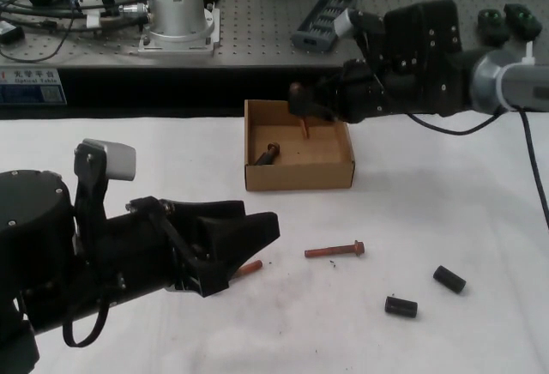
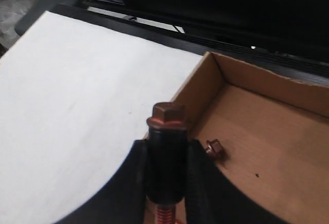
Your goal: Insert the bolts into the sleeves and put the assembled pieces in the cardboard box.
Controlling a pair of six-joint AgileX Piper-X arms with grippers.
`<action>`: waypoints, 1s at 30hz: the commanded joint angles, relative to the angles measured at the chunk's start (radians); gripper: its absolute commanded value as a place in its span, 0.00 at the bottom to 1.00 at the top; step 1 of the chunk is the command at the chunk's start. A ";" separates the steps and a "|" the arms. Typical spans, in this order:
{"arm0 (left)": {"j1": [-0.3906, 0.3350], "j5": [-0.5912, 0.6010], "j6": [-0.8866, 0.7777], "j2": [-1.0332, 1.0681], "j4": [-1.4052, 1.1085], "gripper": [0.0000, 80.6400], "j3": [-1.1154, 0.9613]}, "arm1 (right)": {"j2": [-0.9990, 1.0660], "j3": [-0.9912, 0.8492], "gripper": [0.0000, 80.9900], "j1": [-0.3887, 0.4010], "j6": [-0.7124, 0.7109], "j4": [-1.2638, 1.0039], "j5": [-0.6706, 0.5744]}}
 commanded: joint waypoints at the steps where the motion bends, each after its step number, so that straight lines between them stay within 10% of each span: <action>1: 0.003 0.009 -0.011 0.000 -0.035 0.53 -0.007 | -0.012 -0.036 0.05 -0.005 -0.012 0.076 0.110; 11: 0.003 0.009 -0.009 -0.009 -0.044 0.53 -0.007 | -0.012 -0.036 0.40 -0.005 -0.012 0.170 0.198; 30: 0.003 -0.032 0.491 -0.030 0.429 0.53 -0.071 | -0.162 -0.003 0.34 -0.005 -0.184 0.484 0.155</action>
